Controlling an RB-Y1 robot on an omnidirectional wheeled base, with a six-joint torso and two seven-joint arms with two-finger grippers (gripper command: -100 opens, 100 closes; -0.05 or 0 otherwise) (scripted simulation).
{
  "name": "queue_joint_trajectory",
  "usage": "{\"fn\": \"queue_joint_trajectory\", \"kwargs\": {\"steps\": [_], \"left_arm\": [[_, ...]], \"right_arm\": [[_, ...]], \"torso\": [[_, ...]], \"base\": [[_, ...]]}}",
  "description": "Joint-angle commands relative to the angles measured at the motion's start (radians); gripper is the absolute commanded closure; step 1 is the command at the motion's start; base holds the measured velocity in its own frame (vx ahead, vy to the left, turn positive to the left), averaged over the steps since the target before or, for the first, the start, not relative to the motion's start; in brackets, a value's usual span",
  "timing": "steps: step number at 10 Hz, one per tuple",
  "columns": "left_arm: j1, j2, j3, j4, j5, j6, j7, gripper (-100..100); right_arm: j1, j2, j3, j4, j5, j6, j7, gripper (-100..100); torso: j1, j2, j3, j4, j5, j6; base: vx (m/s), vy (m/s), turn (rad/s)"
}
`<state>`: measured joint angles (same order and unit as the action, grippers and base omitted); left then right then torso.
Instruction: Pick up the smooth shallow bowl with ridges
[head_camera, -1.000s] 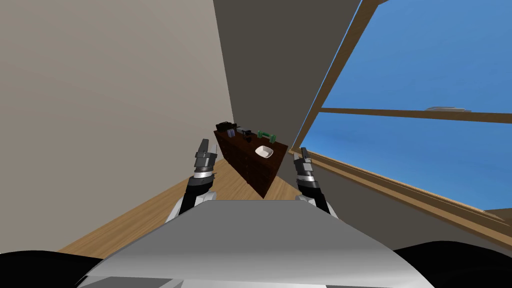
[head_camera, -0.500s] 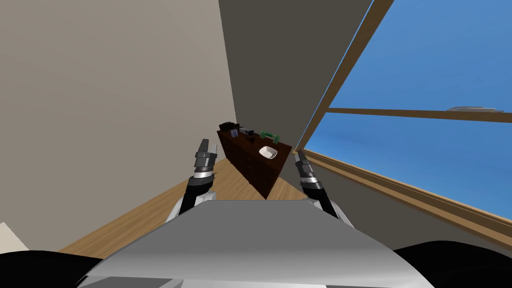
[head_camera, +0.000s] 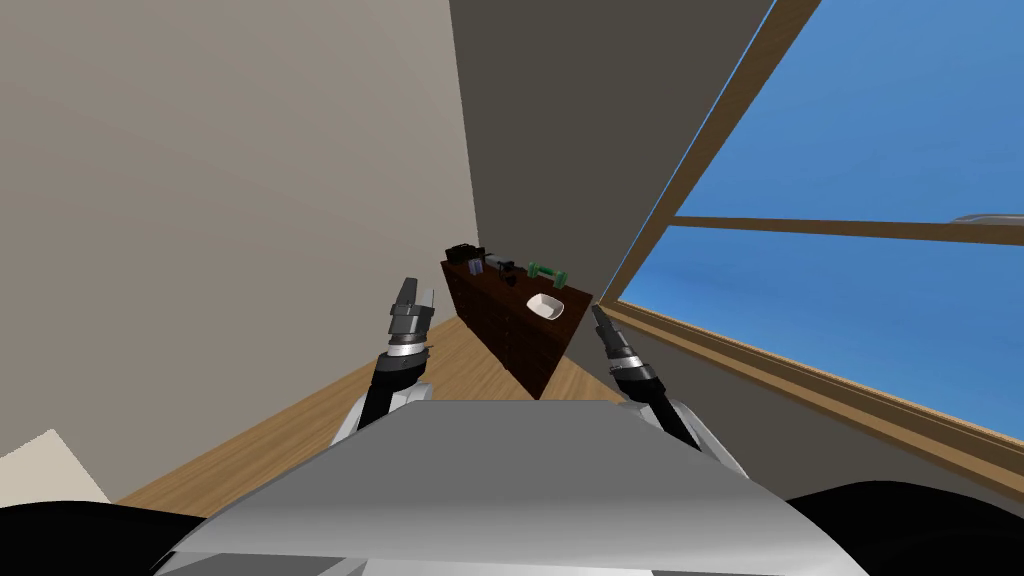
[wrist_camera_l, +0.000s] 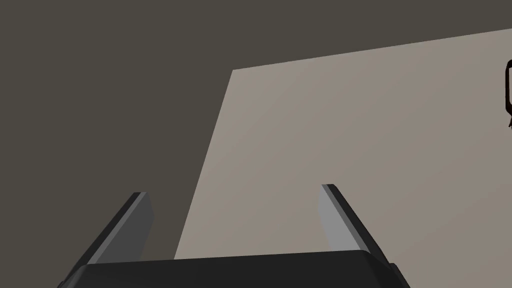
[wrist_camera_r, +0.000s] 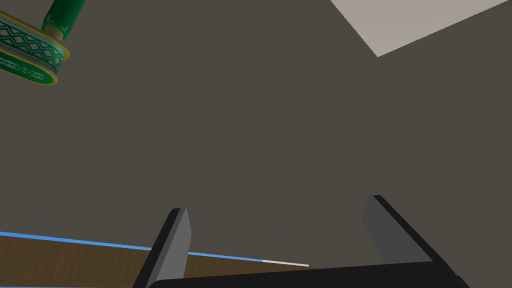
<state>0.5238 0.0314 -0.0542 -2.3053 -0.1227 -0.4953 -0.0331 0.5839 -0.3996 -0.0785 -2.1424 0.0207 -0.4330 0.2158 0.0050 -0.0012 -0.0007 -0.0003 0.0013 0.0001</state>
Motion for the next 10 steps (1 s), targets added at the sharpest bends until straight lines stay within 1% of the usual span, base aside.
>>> {"fn": "queue_joint_trajectory", "kwargs": {"steps": [1, 3, 4, 6, 7, 8, 9, 10], "left_arm": [[0.0, 0.0, 0.0, 0.0, 0.0, 0.0, 0.0, 0], [0.0, 0.0, 0.0, 0.0, 0.0, 0.0, 0.0, 0], [0.0, 0.0, 0.0, 0.0, 0.0, 0.0, 0.0, 0], [0.0, 0.0, 0.0, 0.0, 0.0, 0.0, 0.0, 0], [0.0, 0.0, 0.0, 0.0, 0.0, 0.0, 0.0, 0], [0.0, 0.0, 0.0, 0.0, 0.0, 0.0, 0.0, 0], [0.0, 0.0, 0.0, 0.0, 0.0, 0.0, 0.0, 0], [0.0, 0.0, 0.0, 0.0, 0.0, 0.0, 0.0, 0]], "right_arm": [[0.008, -0.049, -0.014, 0.016, 0.019, 0.001, 0.025, -100], [0.02, -0.11, -0.04, 0.044, 0.05, 0.005, 0.064, -100], [0.02, -0.126, -0.04, 0.044, 0.05, 0.005, 0.064, -100], [0.032, -0.191, -0.062, 0.078, 0.085, 0.012, 0.104, -100], [0.032, -0.205, -0.062, 0.078, 0.085, 0.012, 0.104, -100], [0.038, -0.244, -0.072, 0.097, 0.105, 0.016, 0.124, -100], [0.043, -0.272, -0.08, 0.118, 0.125, 0.021, 0.143, -100], [0.043, -0.283, -0.08, 0.118, 0.125, 0.021, 0.143, -100]], "torso": [[0.0, 0.0, 0.0, 0.0, 0.0, 0.0], [0.0, 0.0, 0.0, 0.0, 0.0, 0.0], [0.002, 0.0, 0.0, 0.0, 0.0, 0.0], [0.001, 0.0, 0.0, 0.0, 0.0, 0.0], [0.002, -0.001, -0.001, 0.0, 0.0, 0.0], [0.0, 0.0, 0.0, 0.0, 0.0, 0.0], [0.0, 0.0, 0.0, 0.0, 0.0, 0.0], [0.002, -0.001, -0.001, 0.0, 0.0, 0.0]], "base": [[0.017, 0.059, 0.054], [0.027, 0.104, 0.076], [0.026, 0.095, 0.01], [0.031, 0.101, 0.066], [0.027, 0.079, 0.019], [0.022, 0.083, 0.042], [0.044, 0.112, 0.081], [0.029, 0.084, 0.016]]}}
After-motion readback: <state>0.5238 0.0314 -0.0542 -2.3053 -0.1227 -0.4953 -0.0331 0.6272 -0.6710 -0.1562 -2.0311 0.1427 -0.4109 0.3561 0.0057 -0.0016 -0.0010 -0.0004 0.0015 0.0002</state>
